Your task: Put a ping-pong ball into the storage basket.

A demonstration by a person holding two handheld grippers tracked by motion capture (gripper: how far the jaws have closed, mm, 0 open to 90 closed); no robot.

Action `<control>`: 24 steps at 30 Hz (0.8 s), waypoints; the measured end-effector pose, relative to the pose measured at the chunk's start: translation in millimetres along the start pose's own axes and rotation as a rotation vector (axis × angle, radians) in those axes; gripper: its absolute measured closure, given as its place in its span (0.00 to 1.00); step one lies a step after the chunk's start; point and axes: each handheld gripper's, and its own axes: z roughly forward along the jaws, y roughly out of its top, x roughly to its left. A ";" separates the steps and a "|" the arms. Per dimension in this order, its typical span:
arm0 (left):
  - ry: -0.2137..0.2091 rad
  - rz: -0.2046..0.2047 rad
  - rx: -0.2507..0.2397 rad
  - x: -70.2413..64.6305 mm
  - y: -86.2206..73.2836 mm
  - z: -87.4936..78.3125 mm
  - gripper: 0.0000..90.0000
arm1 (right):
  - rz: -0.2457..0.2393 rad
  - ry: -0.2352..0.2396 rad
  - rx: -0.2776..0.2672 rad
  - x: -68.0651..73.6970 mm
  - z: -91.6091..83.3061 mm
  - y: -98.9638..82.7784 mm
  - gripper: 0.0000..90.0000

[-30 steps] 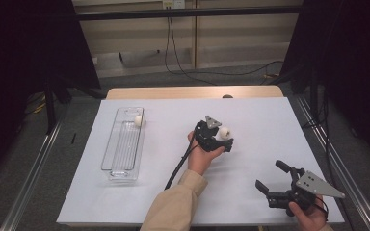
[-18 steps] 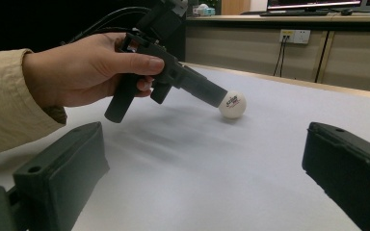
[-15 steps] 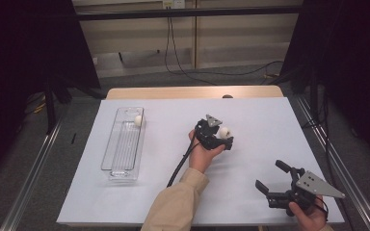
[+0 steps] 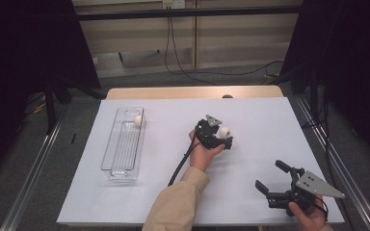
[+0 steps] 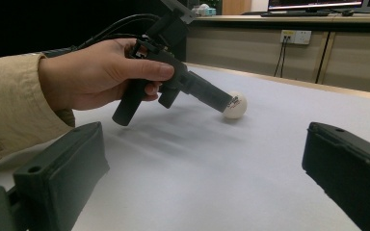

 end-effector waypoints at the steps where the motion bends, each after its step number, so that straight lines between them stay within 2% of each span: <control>1: -0.004 -0.005 -0.002 0.3 0.0 0.6 0.10 | 0.000 0.000 0.000 0.0 0.0 0.0 0.01; 13: 0.007 0.000 0.000 4.6 -0.5 4.6 0.15 | -0.004 0.002 0.001 0.2 0.4 -0.1 0.01; 14: 0.011 0.011 0.006 5.8 -0.6 4.7 0.16 | -0.002 0.002 0.001 0.2 0.4 0.0 0.01; 15: 0.012 0.003 0.002 5.5 -1.0 5.5 0.16 | -0.002 0.001 0.001 0.2 0.3 0.0 0.01; 24: 0.013 0.025 0.010 3.5 1.8 8.1 0.20 | 0.001 0.000 0.000 -0.3 0.3 0.0 0.01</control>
